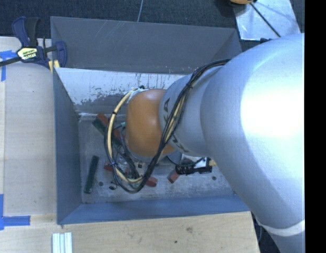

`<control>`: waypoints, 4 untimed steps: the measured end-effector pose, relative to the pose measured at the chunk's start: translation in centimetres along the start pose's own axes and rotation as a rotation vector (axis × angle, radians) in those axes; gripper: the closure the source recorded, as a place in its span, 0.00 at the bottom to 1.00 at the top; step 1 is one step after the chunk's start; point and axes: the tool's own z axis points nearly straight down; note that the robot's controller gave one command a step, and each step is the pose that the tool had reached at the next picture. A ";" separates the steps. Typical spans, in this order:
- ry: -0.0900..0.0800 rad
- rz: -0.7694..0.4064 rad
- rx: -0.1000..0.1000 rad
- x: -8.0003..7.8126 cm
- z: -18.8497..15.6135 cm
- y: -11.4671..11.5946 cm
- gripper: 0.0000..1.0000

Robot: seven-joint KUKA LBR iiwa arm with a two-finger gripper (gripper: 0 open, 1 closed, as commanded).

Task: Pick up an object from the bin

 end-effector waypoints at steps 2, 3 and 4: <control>0.000 0.000 0.001 0.1 -0.4 -0.1 1.00; 0.006 0.000 0.004 0.2 -2.4 -0.2 1.00; -0.002 -0.001 -0.002 0.0 -4.0 0.0 1.00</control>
Offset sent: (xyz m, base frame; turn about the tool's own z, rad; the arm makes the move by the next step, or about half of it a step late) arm 0.0000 -0.0001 0.0818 0.0000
